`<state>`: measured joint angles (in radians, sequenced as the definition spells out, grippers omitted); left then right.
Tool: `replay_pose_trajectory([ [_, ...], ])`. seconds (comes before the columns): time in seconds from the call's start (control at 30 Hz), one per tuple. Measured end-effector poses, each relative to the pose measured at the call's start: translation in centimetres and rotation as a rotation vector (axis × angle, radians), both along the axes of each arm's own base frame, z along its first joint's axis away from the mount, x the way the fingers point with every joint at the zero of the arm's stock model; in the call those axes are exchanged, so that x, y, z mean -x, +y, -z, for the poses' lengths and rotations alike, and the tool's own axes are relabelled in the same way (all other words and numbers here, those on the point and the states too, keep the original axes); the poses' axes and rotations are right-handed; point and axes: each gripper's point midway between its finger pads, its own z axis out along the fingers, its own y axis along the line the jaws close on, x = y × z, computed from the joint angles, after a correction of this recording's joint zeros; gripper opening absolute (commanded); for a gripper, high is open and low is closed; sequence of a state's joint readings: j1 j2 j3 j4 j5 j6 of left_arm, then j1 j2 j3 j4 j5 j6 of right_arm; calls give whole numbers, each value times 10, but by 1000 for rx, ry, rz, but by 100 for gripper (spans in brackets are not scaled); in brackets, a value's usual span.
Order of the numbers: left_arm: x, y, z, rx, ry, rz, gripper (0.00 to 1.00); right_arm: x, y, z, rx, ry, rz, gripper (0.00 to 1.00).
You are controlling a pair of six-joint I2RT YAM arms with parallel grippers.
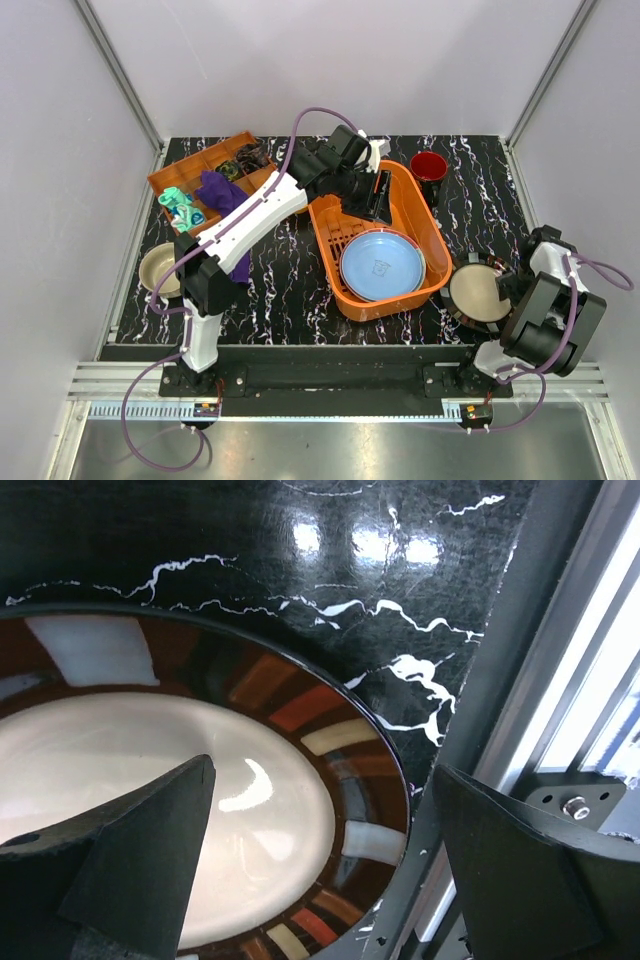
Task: Place the mixed dishes into the plastic bin
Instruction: Move the plate to the center of the board.
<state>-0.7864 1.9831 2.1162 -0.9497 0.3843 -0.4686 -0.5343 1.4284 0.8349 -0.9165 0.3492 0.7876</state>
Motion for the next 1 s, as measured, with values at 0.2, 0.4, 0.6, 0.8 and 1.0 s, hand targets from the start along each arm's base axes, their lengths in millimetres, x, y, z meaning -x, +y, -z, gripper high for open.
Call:
replay_pose_trajectory([
  [0.2,1,2,6,-14,11,-2,56,-1,0,7,-2,-3,15,100],
  [0.4,0,3,6,-15,10,-6,56,-4,0,9,-3,-23,31,100],
  [0.6,-2,6,10,-25,14,-16,56,-8,0,10,-17,-28,28,100],
  [0.8,-7,10,10,-30,10,-31,56,-11,-1,10,-50,-1,9,100],
  [1.0,-10,13,14,-39,12,-44,56,-13,-1,10,-71,18,-13,100],
])
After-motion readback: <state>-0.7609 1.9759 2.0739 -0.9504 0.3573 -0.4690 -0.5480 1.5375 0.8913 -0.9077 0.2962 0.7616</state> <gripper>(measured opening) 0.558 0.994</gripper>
